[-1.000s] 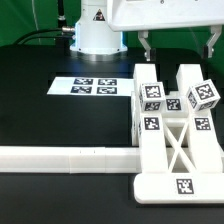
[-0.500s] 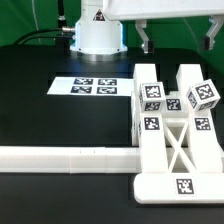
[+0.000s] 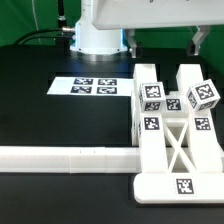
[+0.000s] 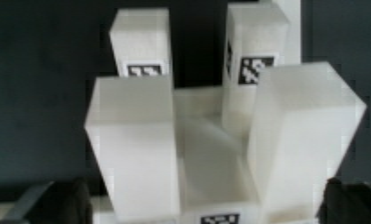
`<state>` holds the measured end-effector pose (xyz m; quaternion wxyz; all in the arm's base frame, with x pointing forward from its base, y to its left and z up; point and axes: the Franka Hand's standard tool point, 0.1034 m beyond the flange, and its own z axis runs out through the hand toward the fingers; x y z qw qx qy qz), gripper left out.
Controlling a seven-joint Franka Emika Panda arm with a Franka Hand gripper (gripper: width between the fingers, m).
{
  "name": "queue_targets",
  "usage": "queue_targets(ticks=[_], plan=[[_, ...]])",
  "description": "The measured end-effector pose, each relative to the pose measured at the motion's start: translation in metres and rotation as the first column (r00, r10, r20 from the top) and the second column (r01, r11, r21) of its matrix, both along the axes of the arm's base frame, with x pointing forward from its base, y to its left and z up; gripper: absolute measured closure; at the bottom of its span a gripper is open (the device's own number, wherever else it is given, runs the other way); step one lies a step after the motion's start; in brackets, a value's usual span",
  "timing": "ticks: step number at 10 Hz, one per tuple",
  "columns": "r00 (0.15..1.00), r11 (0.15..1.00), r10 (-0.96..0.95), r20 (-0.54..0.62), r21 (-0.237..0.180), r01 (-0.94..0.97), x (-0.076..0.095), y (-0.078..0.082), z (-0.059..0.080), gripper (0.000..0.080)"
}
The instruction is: Assemble chair
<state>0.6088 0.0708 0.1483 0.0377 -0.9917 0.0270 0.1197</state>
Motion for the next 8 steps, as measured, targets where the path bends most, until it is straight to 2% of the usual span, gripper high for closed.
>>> queue_targets(ticks=[3,5,8], plan=[[0.991,1.0,-0.004,-0.136,-0.006,0.003,-0.003,0.006,-0.006,0.0151],[0.992,1.0,-0.003,-0.126,-0.007,0.002,-0.003,0.016,-0.009,0.0151],[0.993,1.0,-0.01,-0.119,-0.01,0.008,-0.012,0.013,-0.02,0.0151]])
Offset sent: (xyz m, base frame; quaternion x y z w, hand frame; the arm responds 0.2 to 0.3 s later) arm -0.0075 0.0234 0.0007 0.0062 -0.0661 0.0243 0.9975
